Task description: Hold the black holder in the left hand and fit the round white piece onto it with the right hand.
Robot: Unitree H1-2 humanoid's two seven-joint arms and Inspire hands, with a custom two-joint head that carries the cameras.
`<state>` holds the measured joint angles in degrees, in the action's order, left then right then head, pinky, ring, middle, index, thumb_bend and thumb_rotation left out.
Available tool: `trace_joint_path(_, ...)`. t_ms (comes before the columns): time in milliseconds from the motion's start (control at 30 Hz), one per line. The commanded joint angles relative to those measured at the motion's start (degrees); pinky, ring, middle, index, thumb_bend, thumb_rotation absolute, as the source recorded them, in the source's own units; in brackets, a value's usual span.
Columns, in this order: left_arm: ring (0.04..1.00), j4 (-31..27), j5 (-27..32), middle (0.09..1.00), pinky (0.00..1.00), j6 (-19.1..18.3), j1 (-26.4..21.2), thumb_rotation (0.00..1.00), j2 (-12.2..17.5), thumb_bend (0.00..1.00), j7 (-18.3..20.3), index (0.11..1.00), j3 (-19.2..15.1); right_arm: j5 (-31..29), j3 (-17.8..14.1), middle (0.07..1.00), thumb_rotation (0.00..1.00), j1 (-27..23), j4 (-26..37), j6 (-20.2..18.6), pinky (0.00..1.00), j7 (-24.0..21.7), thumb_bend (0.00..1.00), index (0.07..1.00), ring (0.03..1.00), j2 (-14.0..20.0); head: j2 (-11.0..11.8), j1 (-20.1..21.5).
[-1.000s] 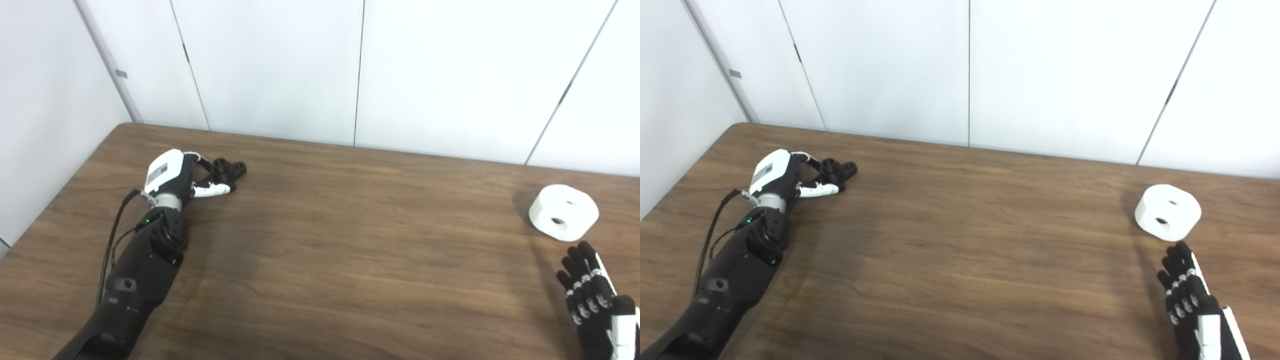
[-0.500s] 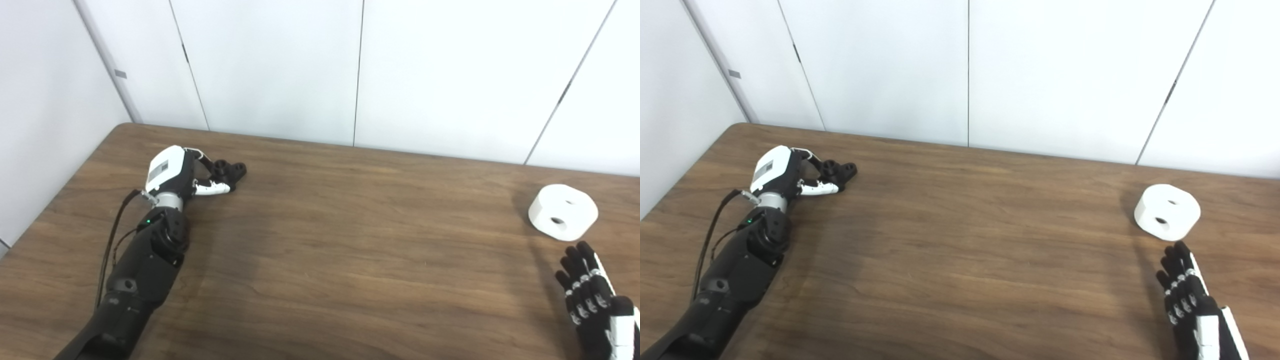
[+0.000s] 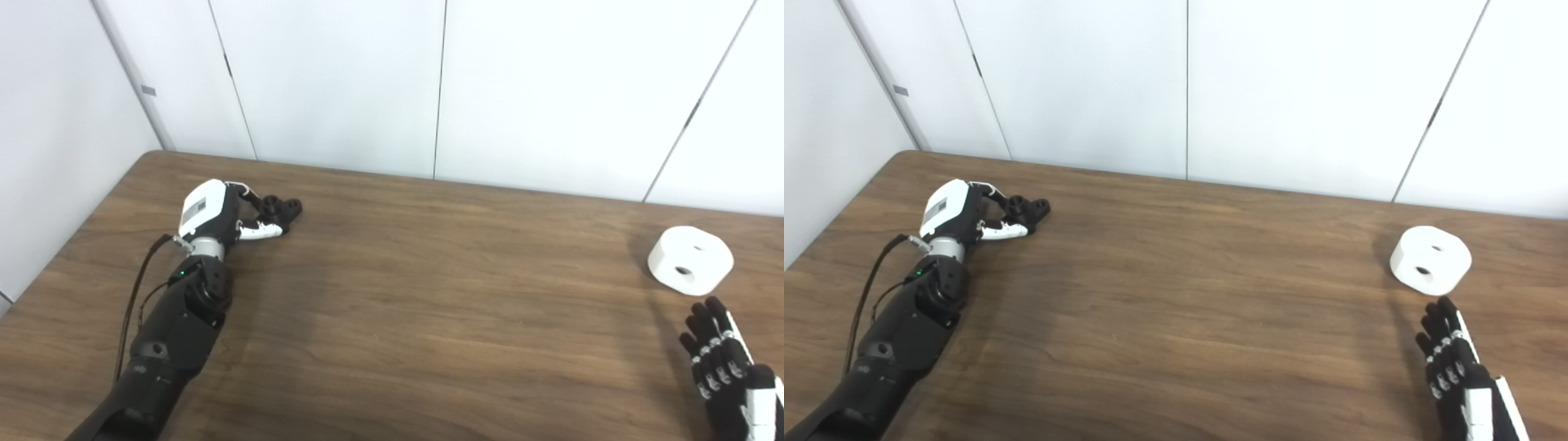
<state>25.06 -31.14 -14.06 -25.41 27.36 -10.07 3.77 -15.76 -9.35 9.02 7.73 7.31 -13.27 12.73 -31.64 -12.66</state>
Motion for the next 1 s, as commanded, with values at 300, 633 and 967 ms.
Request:
trace_joint_path(300,0.857,-12.16,0.13,0.756,0.85,-0.99,3.77,0.05,0.87,0.52,4.71,0.484,0.21,-0.69,0.41,0.981,0.94,0.93,0.86,-0.95,1.00,0.66,0.72,1.000,1.000,-1.27,-0.35,0.43)
trace_joint_path(633,0.860,-25.21,-0.50,0.782,0.88,-0.71,10.10,0.05,-0.42,0.52,9.78,0.484,1.95,0.10,0.96,0.978,0.95,0.59,1.01,-1.14,1.00,0.66,0.71,1.000,1.000,-1.48,-0.71,1.42)
trace_joint_path(967,0.877,-36.64,-2.51,0.789,0.86,4.19,17.59,0.05,-2.70,0.52,11.89,0.486,5.86,0.96,1.83,0.970,0.94,0.16,1.46,-0.46,1.00,1.01,0.70,1.000,1.000,-2.40,-1.94,5.21)
